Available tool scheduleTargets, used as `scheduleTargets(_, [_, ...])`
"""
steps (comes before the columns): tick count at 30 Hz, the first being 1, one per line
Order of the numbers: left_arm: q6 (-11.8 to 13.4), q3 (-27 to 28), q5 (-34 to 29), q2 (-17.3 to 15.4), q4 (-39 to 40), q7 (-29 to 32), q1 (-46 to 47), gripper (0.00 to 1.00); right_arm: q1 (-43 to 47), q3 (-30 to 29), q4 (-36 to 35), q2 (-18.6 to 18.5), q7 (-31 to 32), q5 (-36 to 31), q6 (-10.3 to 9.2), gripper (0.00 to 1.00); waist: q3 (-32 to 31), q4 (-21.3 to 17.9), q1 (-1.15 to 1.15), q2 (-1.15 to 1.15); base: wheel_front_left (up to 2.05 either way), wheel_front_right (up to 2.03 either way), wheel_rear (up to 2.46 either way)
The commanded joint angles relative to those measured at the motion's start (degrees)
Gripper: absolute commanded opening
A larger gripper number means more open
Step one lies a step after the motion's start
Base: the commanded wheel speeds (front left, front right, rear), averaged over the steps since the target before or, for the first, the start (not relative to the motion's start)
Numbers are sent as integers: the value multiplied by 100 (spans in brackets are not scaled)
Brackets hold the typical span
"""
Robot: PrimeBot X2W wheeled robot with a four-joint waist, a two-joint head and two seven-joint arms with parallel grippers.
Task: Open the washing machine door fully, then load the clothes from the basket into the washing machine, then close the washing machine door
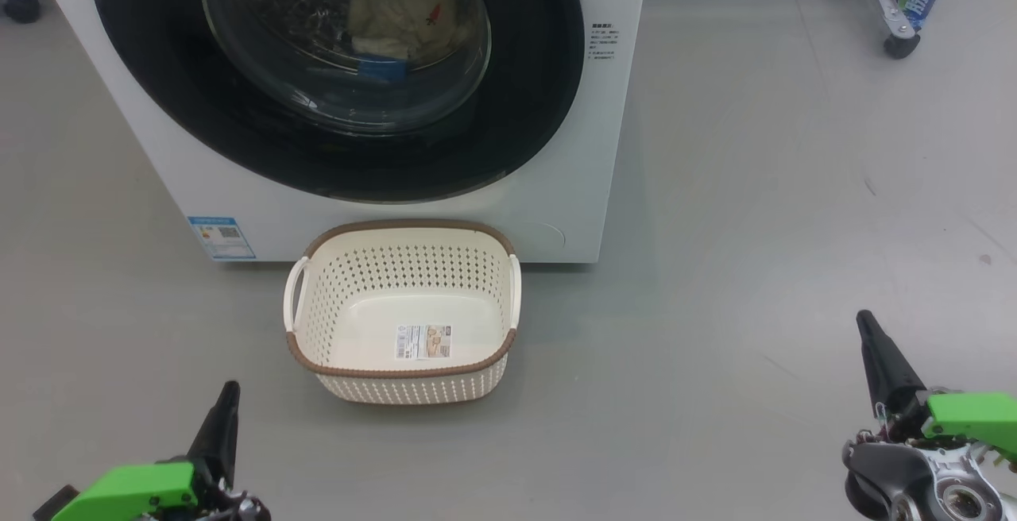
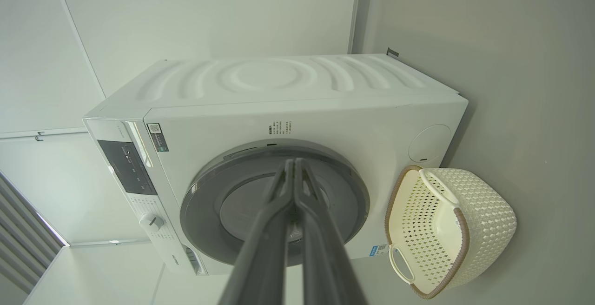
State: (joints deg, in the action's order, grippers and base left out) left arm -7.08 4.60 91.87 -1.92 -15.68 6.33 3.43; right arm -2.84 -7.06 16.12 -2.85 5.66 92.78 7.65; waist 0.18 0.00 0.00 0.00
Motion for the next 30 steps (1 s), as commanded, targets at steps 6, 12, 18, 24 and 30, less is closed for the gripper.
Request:
scheduleTargets(6, [-41,192,30,-96,164,15,277,0,-331,88,-212,-30,55,-33,-16,0,0,0,0,0,0,0,0])
scheduleTargets(12, [-41,192,30,-96,164,15,276,0,-332,85,-211,-28,58,-36,-16,0,0,0,0,0,0,0,0])
scheduleTargets(18, [-41,192,30,-96,164,15,276,0,-332,81,-211,-26,60,-38,-16,0,0,0,0,0,0,0,0])
scheduleTargets(24, [-41,192,30,-96,164,15,276,0,-332,78,-211,-24,63,-41,-16,0,0,0,0,0,0,0,0])
scheduleTargets(30, [-41,192,30,-96,164,15,276,0,-333,76,-211,-22,65,-43,-16,0,0,0,0,0,0,0,0])
